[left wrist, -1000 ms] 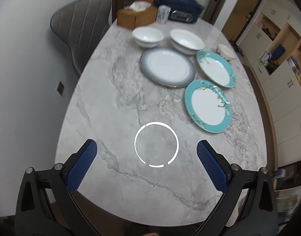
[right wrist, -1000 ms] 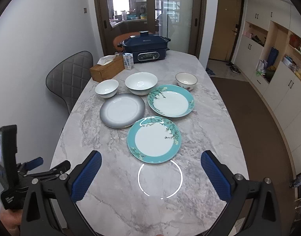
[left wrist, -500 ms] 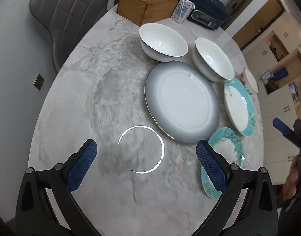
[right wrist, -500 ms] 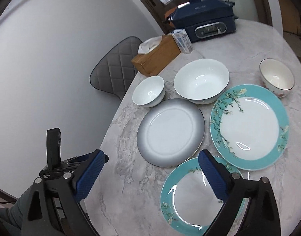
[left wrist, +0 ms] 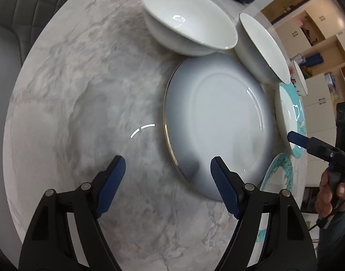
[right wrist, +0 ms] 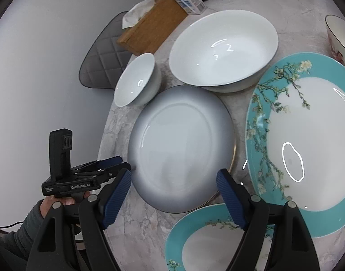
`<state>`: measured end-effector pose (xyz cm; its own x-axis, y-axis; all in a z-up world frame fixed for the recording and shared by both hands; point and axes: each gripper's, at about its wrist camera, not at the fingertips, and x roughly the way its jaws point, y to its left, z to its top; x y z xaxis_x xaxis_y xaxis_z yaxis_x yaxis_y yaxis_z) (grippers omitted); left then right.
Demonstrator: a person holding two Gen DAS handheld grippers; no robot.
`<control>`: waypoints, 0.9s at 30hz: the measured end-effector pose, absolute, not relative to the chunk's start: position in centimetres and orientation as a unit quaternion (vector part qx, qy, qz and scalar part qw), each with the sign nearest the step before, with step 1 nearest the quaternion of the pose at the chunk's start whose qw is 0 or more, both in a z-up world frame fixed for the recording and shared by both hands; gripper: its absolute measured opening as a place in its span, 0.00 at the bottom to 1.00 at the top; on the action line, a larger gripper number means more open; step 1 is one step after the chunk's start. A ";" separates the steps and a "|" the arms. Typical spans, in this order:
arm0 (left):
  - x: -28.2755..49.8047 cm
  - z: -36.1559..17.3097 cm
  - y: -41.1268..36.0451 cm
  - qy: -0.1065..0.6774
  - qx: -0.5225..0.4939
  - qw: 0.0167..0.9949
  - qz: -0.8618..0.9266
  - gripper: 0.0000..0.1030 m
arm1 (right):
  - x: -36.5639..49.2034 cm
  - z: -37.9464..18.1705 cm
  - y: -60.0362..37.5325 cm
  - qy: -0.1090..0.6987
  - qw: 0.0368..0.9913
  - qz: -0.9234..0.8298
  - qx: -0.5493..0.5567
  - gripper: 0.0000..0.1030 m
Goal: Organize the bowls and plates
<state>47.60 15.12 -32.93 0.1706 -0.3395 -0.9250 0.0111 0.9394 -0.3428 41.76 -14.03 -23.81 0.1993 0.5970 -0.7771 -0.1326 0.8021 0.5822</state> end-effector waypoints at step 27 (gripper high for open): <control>53.7 -33.8 13.8 0.657 -0.133 0.729 -0.139 0.22 | 43.5 -25.1 -13.4 0.595 0.752 0.236 0.156 0.70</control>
